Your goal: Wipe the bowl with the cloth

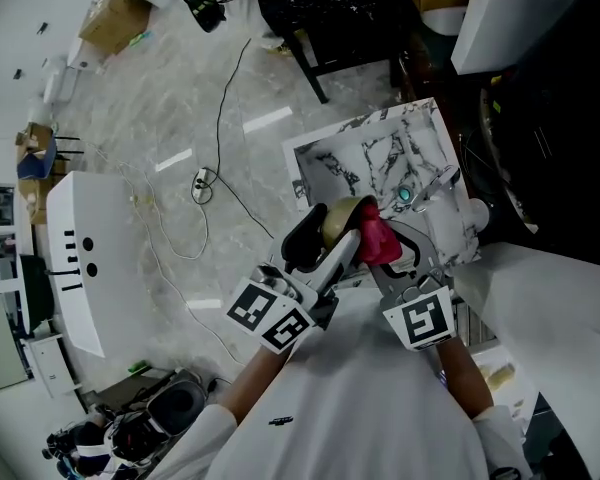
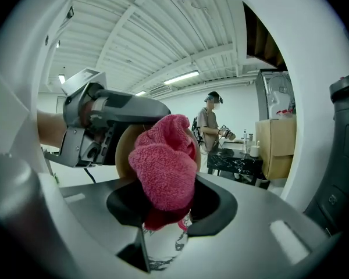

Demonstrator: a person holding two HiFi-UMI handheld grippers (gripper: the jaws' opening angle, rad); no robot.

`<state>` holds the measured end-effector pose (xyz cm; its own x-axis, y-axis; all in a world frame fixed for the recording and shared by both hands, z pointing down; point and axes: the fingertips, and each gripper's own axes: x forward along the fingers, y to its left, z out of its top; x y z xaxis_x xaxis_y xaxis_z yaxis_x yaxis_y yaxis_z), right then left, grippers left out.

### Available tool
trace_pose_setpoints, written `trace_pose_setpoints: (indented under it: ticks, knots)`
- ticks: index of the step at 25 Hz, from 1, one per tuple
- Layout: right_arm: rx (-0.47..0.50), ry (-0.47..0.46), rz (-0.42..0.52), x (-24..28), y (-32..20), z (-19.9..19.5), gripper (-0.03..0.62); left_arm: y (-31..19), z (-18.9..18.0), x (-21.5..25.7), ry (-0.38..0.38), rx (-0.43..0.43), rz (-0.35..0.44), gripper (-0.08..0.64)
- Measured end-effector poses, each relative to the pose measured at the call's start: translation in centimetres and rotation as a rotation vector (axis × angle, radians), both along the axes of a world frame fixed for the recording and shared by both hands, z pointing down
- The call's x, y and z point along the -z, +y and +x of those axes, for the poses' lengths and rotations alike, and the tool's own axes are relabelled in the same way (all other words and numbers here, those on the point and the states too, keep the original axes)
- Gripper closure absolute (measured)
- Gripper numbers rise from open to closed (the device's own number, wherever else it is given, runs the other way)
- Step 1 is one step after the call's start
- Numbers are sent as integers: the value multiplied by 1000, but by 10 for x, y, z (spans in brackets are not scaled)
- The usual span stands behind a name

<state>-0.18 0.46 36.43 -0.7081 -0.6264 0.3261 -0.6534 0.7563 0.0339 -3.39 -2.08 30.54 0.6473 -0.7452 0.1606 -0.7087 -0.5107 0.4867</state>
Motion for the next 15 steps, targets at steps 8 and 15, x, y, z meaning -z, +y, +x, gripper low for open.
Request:
trace_pose_setpoints:
  ticks: [8, 15]
  knots:
    - [87, 28, -1, 3, 16, -15, 443, -5, -6, -6, 1, 18, -13, 290]
    - [150, -67, -10, 16, 22, -26, 443, -1, 0, -10, -1, 0, -17, 290]
